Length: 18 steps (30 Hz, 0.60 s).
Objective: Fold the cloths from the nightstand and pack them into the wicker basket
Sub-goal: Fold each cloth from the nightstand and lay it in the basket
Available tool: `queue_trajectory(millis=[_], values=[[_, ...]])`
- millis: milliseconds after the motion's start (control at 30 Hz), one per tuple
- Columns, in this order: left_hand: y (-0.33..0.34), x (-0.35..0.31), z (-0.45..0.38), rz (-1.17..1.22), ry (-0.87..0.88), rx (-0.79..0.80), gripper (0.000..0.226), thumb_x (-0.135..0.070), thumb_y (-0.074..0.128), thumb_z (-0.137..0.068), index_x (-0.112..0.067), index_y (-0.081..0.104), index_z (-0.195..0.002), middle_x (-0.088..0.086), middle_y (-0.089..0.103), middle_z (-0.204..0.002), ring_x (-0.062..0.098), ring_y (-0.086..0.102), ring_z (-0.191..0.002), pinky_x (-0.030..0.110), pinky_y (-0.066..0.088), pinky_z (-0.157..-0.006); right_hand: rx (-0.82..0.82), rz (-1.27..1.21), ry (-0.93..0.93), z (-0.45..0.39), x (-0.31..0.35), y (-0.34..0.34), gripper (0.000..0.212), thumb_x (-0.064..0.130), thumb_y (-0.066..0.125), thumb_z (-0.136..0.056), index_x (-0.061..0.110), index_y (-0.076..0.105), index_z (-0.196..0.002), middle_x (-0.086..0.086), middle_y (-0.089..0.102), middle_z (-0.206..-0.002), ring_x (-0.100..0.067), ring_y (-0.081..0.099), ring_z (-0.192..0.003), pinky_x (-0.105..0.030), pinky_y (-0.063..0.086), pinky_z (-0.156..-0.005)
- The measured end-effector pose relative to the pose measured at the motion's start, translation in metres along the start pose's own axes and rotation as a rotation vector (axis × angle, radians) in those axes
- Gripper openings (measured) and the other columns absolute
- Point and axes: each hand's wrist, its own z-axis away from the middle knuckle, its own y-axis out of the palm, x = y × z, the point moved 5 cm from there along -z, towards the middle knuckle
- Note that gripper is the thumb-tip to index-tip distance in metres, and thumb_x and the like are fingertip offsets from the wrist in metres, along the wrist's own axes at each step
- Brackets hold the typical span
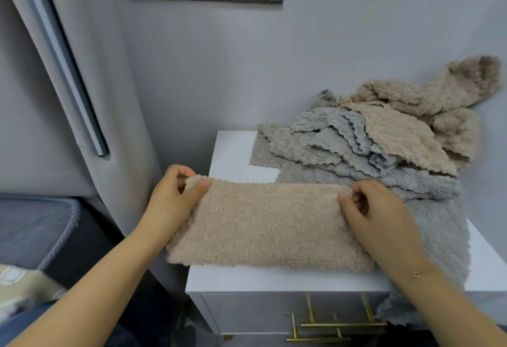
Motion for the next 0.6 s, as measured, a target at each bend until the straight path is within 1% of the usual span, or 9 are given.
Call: queue_trajectory(millis=[67,133,167,233,300,400,467,533,600], values=[[0.001,-0.007,0.001,0.002,0.079,-0.002,0.017,-0.033,0.065,-0.091,-0.019,0.057,-0.099,-0.005,0.064,-0.096,0.005,0.056,-0.079,0.017,0.042,-0.065,0.027,-0.115,0.018,0.001,0.000,-0.003,0.015,0.025,0.062,-0.090,0.020,0.056,-0.078,0.004,0.051,-0.068,-0.009,0.047,-0.058,-0.022,0.033,-0.051],[0.001,-0.014,0.000,-0.016,0.145,-0.007,0.013,-0.031,0.064,-0.092,-0.020,0.058,-0.095,-0.005,0.064,-0.092,0.000,0.053,-0.073,0.014,0.042,-0.064,0.085,-0.340,0.087,0.001,-0.002,-0.006,0.019,0.020,0.063,-0.089,0.017,0.055,-0.072,-0.008,0.049,-0.059,-0.013,0.044,-0.052,-0.026,0.037,-0.051],[0.000,-0.019,-0.003,-0.033,0.173,-0.016,0.012,-0.030,0.064,-0.092,-0.020,0.058,-0.094,-0.005,0.063,-0.090,-0.003,0.051,-0.070,0.011,0.042,-0.063,0.123,-0.472,0.135,0.002,-0.001,-0.006,0.021,0.018,0.063,-0.089,0.013,0.055,-0.071,-0.013,0.047,-0.057,-0.016,0.044,-0.051,-0.031,0.039,-0.052],[-0.004,-0.030,-0.012,-0.076,0.221,-0.053,0.011,-0.026,0.064,-0.092,-0.018,0.057,-0.094,-0.004,0.061,-0.088,-0.005,0.050,-0.067,0.008,0.040,-0.059,0.208,-0.698,0.246,0.004,0.002,-0.005,0.023,0.012,0.062,-0.090,0.006,0.053,-0.070,-0.010,0.044,-0.051,-0.021,0.046,-0.049,-0.033,0.042,-0.053],[-0.007,-0.043,-0.029,-0.134,0.241,-0.090,0.011,-0.025,0.063,-0.093,-0.016,0.058,-0.096,-0.003,0.062,-0.089,0.000,0.050,-0.068,0.009,0.039,-0.056,0.335,-0.814,0.338,0.008,0.010,0.004,0.023,0.007,0.061,-0.090,0.007,0.055,-0.068,-0.006,0.049,-0.048,-0.019,0.049,-0.045,-0.030,0.041,-0.050],[0.000,-0.068,-0.061,-0.251,0.310,-0.086,0.014,-0.022,0.064,-0.093,-0.010,0.060,-0.099,0.000,0.061,-0.088,0.001,0.050,-0.069,0.006,0.037,-0.053,0.617,-0.880,0.376,0.021,0.031,0.022,0.019,0.009,0.059,-0.092,0.008,0.059,-0.074,-0.012,0.060,-0.052,-0.019,0.050,-0.041,-0.026,0.038,-0.043],[0.014,-0.083,-0.082,-0.356,0.354,-0.043,0.016,-0.021,0.065,-0.092,-0.007,0.061,-0.099,-0.002,0.060,-0.089,0.000,0.049,-0.071,0.005,0.035,-0.054,0.726,-0.893,0.372,0.029,0.043,0.033,0.016,0.012,0.058,-0.093,0.008,0.055,-0.078,-0.016,0.069,-0.063,-0.020,0.049,-0.039,-0.022,0.036,-0.038],[0.033,-0.091,-0.103,-0.460,0.371,0.045,0.017,-0.023,0.066,-0.091,-0.009,0.062,-0.101,-0.001,0.062,-0.095,0.008,0.054,-0.079,0.012,0.038,-0.061,0.716,-0.820,0.368,0.032,0.047,0.040,0.016,0.015,0.057,-0.094,0.010,0.051,-0.080,-0.012,0.072,-0.066,-0.017,0.046,-0.036,-0.019,0.031,-0.037],[0.052,-0.093,-0.117,-0.538,0.366,0.148,0.018,-0.026,0.067,-0.091,-0.015,0.061,-0.104,0.001,0.063,-0.101,0.017,0.059,-0.092,0.024,0.044,-0.070,0.661,-0.677,0.310,0.032,0.047,0.041,0.019,0.019,0.056,-0.093,0.010,0.051,-0.077,-0.008,0.071,-0.063,-0.012,0.043,-0.036,-0.017,0.033,-0.040]])
